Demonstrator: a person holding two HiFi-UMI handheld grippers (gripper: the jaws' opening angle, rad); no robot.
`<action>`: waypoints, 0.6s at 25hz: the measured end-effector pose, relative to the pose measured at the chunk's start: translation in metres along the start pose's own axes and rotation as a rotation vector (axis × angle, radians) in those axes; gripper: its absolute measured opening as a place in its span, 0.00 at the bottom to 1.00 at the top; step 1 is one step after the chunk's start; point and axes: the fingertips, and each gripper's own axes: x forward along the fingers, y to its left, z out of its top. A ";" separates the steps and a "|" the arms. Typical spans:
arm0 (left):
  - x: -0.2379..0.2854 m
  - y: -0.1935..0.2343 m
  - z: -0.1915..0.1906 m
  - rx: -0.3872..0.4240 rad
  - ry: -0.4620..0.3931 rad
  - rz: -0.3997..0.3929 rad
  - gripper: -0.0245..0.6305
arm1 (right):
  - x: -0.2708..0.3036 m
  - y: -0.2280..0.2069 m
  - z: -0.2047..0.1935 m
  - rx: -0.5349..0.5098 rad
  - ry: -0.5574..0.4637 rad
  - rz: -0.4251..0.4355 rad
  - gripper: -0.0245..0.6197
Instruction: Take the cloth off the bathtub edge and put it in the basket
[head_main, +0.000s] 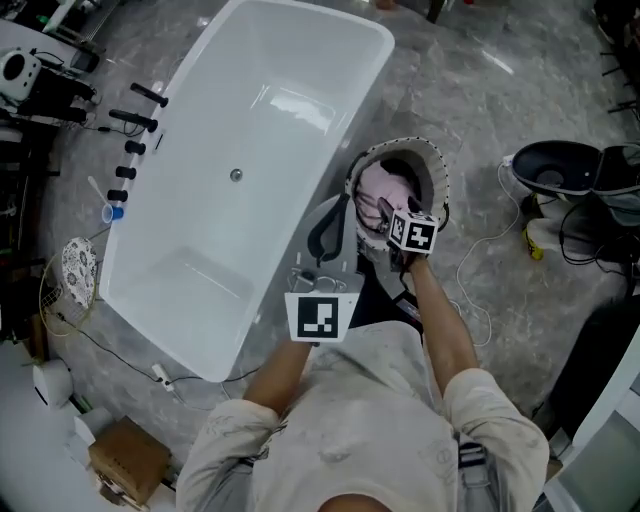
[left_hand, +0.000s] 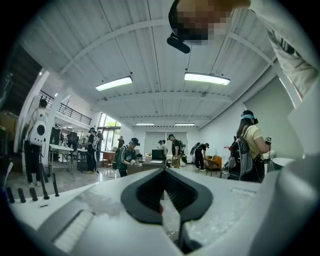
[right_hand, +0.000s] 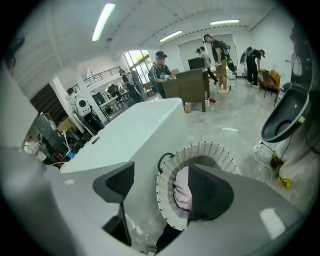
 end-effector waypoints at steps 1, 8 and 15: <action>-0.001 0.002 0.004 0.001 -0.008 0.006 0.04 | -0.009 0.007 0.014 -0.024 -0.039 0.012 0.57; -0.020 0.008 0.041 0.032 -0.091 0.036 0.04 | -0.109 0.053 0.091 -0.107 -0.324 0.062 0.57; -0.038 0.013 0.073 0.034 -0.149 0.068 0.04 | -0.206 0.102 0.154 -0.204 -0.566 0.105 0.57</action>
